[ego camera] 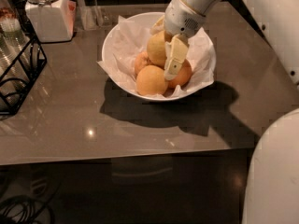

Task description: Pick orange from white bowl

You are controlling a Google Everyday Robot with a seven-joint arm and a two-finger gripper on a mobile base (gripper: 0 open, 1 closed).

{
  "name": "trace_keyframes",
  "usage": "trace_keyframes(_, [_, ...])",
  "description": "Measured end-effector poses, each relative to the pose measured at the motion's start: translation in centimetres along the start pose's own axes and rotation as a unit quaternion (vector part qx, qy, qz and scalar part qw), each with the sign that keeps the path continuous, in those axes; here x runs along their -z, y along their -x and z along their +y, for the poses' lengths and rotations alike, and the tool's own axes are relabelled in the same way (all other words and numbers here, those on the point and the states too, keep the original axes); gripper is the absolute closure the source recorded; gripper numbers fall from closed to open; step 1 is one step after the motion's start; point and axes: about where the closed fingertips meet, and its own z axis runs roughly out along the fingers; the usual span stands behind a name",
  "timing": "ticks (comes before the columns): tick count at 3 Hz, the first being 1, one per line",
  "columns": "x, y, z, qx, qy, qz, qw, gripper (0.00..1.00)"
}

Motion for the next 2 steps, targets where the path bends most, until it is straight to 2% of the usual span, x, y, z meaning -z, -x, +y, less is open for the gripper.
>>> trace_keyframes(1, [0.08, 0.11, -0.12, 0.000, 0.000, -0.001, 1.0000, 0.00])
trace_keyframes(2, [-0.17, 0.35, -0.74, 0.000, -0.010, -0.004, 0.9999, 0.19])
